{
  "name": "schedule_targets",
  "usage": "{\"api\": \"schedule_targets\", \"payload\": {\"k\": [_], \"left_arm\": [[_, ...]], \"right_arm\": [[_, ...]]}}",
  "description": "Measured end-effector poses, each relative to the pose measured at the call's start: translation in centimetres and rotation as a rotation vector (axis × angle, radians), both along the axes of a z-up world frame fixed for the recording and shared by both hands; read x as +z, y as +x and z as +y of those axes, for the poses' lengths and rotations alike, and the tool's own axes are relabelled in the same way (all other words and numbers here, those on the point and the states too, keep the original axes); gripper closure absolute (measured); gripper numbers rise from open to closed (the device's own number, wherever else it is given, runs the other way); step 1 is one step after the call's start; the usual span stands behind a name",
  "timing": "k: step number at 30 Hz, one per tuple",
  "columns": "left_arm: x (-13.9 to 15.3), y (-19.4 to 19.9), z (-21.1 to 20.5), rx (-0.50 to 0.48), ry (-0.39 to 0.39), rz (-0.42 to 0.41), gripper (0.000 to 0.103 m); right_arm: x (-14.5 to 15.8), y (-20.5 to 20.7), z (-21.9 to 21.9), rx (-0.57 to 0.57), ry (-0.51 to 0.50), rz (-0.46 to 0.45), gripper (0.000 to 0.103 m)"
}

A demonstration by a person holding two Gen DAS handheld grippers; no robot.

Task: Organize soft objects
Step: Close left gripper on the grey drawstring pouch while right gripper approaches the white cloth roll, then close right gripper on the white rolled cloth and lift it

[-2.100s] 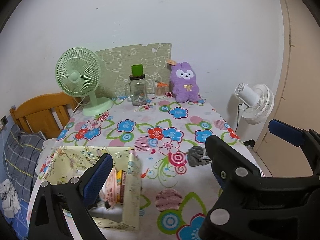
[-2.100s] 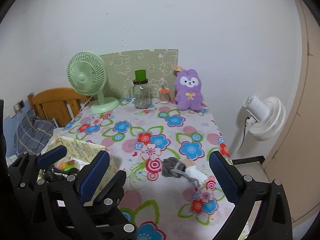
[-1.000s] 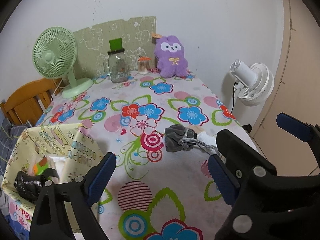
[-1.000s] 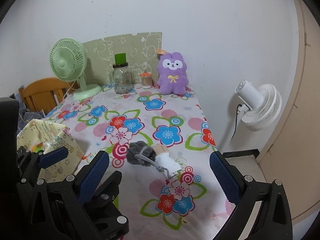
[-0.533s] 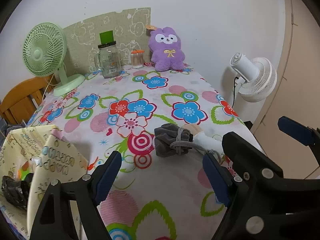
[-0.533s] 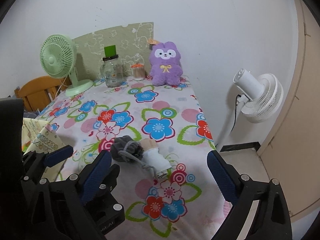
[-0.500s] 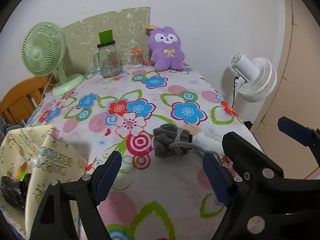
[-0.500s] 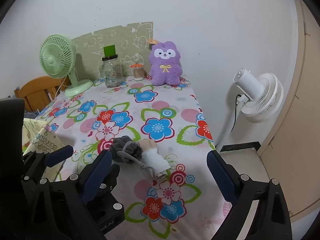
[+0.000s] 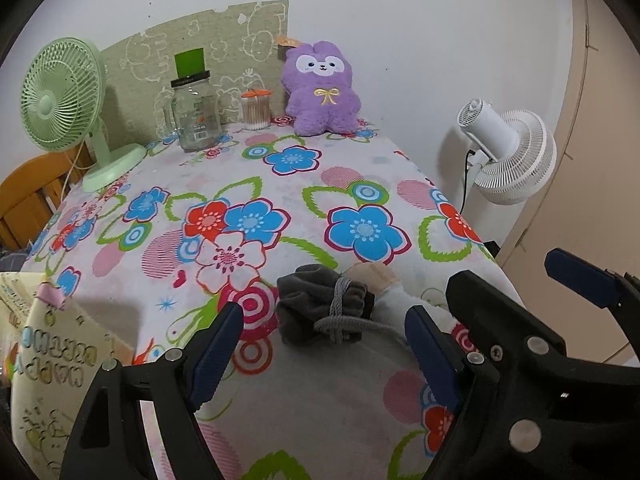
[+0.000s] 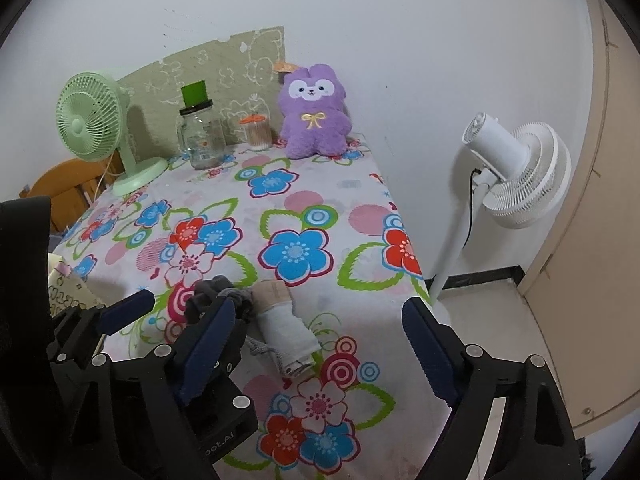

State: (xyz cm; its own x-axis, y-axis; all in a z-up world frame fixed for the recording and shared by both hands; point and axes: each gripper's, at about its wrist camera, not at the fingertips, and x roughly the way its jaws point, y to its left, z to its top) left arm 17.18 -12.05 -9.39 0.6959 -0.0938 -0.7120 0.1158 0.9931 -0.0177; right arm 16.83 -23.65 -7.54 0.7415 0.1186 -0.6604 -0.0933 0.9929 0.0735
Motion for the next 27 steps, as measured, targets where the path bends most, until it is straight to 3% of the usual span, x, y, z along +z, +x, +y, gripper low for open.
{"api": "schedule_targets", "payload": {"k": [8, 18, 27], "left_arm": [[-1.1, 1.6, 0.3, 0.024, -0.008, 0.021, 0.02], [-2.2, 2.3, 0.6, 0.051, 0.004, 0.049, 0.043], [-2.2, 2.1, 0.7, 0.051, 0.049, 0.066, 0.044]], "right_arm": [[-1.2, 1.5, -0.2, -0.012, 0.014, 0.038, 0.016], [-2.0, 2.6, 0.1, -0.004, 0.001, 0.064, 0.016], [-2.4, 3.0, 0.8, 0.016, -0.01, 0.079, 0.016]]}}
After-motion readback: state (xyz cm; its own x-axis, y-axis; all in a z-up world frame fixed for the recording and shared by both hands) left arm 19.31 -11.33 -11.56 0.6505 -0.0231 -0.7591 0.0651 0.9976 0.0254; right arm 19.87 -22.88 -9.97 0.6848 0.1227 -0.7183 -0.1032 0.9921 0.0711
